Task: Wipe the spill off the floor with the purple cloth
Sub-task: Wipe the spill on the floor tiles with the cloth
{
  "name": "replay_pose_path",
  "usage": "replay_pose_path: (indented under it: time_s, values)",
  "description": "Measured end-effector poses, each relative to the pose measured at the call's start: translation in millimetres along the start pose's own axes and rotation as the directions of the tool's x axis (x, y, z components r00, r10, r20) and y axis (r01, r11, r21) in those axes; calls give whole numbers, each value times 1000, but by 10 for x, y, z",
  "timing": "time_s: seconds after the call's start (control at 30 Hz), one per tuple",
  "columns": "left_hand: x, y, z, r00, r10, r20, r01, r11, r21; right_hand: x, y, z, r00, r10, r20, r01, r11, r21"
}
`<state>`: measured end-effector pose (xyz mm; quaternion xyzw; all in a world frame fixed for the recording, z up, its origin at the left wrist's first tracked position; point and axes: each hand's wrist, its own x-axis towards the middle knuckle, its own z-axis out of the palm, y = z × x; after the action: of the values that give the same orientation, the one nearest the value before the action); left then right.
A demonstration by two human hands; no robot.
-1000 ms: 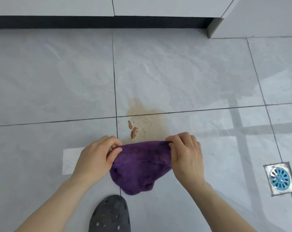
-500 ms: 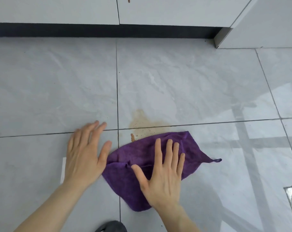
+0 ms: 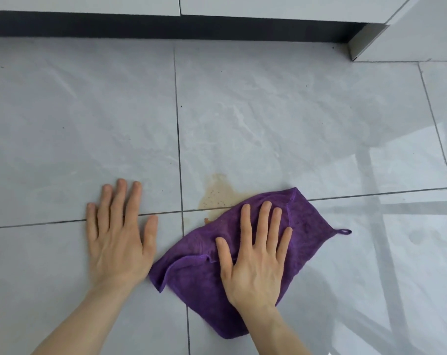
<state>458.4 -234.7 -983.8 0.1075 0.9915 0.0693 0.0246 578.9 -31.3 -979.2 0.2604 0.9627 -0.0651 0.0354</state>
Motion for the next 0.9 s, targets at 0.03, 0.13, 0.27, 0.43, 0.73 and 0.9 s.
replay_pose_path:
  time_s: [0.03,0.13,0.27,0.43,0.73,0.9]
  values:
    - [-5,3,1,1000,2,-3,-2,1000,-1,11,6,5,1000,-7,-6,7,1000,0]
    - [-3,1,0,1000,7,-14,-8,1000,-8,61,19,17,999,-31,-23,32,1000,2]
    - [-9,2,-5,999,7,-36,-8,1000,-23,152,23,0,996,-57,-74,64,994,84]
    - [-11,11,-12,999,7,-36,-8,999,-36,221,-17,-149,987,33,-158,39,902,431]
    - [-7,24,-29,999,6,-41,-9,998,-63,465,-80,-819,913,347,213,-313,264,913]
    - [5,14,-30,999,14,-36,-16,998,-57,780,-207,-755,978,37,205,-200,452,870]
